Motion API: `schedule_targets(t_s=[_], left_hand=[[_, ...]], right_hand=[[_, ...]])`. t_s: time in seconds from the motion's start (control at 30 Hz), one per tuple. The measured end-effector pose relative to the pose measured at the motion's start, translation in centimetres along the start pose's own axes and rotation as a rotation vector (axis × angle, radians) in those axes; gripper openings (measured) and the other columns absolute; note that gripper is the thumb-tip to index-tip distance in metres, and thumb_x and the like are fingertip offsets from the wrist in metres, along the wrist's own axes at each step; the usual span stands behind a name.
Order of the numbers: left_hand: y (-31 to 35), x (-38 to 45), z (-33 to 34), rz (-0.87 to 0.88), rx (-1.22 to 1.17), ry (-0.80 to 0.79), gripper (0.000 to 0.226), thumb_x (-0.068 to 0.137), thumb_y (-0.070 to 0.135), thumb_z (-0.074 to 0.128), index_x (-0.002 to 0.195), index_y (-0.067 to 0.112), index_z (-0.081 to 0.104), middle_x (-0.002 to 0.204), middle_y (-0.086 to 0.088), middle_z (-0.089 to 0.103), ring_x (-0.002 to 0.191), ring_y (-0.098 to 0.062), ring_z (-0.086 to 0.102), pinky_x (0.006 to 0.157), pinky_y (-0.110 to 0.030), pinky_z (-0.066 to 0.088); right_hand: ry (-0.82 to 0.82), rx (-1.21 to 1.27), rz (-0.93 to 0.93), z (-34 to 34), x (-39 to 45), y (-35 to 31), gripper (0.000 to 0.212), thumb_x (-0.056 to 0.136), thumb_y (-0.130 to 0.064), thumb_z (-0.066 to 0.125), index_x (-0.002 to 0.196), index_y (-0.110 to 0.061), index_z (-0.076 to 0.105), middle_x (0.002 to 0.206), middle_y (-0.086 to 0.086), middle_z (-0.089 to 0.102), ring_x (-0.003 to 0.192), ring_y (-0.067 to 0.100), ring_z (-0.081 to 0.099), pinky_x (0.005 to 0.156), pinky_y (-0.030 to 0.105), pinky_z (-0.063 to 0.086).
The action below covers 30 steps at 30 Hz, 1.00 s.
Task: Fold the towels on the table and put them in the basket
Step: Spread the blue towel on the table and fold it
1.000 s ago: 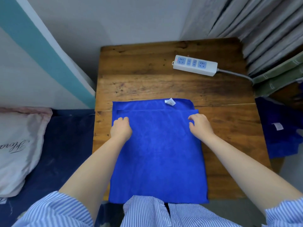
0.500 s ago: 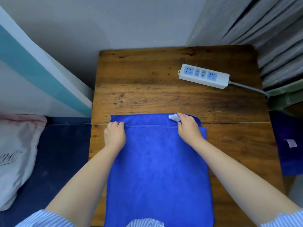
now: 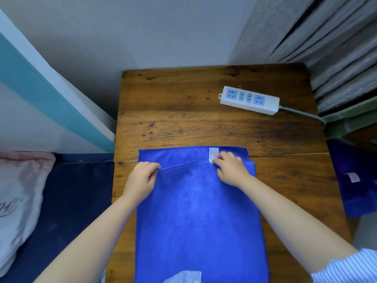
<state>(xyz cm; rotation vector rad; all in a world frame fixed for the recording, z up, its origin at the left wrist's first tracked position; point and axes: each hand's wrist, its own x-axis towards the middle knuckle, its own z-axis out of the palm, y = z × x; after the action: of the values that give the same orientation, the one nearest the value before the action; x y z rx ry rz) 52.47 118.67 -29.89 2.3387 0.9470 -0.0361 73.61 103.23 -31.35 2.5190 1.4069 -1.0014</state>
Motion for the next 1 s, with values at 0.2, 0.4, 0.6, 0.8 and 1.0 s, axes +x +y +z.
schedule_targets(t_s=[0.2,0.4,0.6,0.8,1.0], left_hand=[[-0.7,-1.5,-1.3,0.005,-0.007,-0.025,0.030,0.082,0.012,0.042,0.090,-0.004,0.066,0.082,-0.017,0.067,0.083,-0.036,0.059,0.072,-0.030,0.037],[-0.7,-1.0,-1.4,-0.093,-0.080,0.040,0.019,0.092,0.000,0.047,0.101,-0.001,0.064,0.099,-0.016,0.067,0.097,-0.032,0.056,0.081,-0.032,0.040],[0.4,0.8,-2.0,-0.197,-0.121,0.046,0.023,0.094,0.004,0.044,0.106,0.001,0.063,0.107,-0.015,0.065,0.104,-0.029,0.056,0.084,-0.033,0.042],[0.8,2.1,-2.6,-0.215,-0.158,0.086,0.023,0.093,0.003,0.044,0.106,-0.001,0.063,0.105,-0.015,0.065,0.101,-0.029,0.056,0.078,-0.028,0.038],[0.6,3.7,-3.6,-0.295,-0.313,0.149,0.015,0.090,0.001,0.043,0.084,0.007,0.057,0.080,-0.007,0.056,0.079,-0.021,0.048,0.059,-0.023,0.035]], right_hand=[[-0.107,-0.047,0.035,-0.9,-0.2,0.4,0.051,0.090,-0.013,0.038,0.138,-0.031,0.037,0.121,0.008,0.042,0.114,0.028,0.042,0.092,0.036,0.036],[-0.240,-0.091,0.026,-2.0,-0.9,0.5,0.051,0.090,-0.017,0.038,0.139,-0.032,0.035,0.122,0.005,0.053,0.121,0.025,0.046,0.097,0.037,0.033],[-0.187,-0.074,0.070,-4.3,-1.2,2.3,0.016,0.085,-0.014,0.049,0.069,-0.017,0.045,0.072,0.000,0.048,0.091,0.026,0.052,0.076,0.027,0.027],[-0.220,-0.018,0.086,-8.6,-1.2,3.0,0.015,0.082,-0.007,0.053,0.087,0.001,0.065,0.087,0.015,0.061,0.085,0.027,0.056,0.068,0.031,0.041],[0.080,0.221,0.091,-10.2,-0.5,1.7,0.018,0.086,-0.007,0.045,0.074,-0.010,0.058,0.082,0.007,0.056,0.077,0.019,0.050,0.055,0.022,0.037]])
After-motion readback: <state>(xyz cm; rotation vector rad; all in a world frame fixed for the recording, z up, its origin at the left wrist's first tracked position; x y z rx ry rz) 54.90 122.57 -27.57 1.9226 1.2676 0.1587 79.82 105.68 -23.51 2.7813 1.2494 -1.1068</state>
